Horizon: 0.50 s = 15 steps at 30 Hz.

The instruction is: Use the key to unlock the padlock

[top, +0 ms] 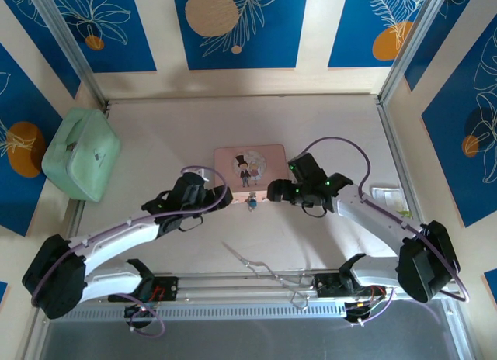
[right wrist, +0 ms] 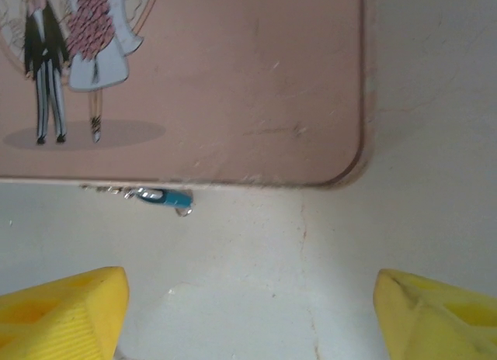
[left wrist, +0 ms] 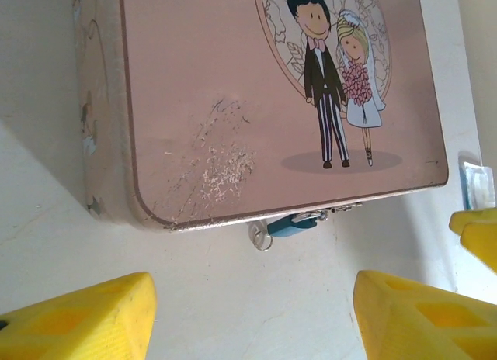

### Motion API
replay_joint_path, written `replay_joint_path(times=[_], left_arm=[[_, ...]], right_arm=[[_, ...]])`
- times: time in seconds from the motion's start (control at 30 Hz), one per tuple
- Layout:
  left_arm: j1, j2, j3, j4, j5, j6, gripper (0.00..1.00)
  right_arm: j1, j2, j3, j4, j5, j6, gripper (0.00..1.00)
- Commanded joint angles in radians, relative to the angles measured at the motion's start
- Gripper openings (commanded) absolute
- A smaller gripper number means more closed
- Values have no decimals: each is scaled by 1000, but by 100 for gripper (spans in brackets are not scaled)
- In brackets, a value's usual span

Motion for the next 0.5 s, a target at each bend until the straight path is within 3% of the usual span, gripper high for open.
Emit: replay_joint_path(times=[0.0,0.47], left_arm=[[-9,32,-6,58,29,-22,68],[-9,124,32,89,23,-2,67]], right_arm=[[-45,11,53,11,-52,-43,85],[-50,150,148,25,-59,-83,85]])
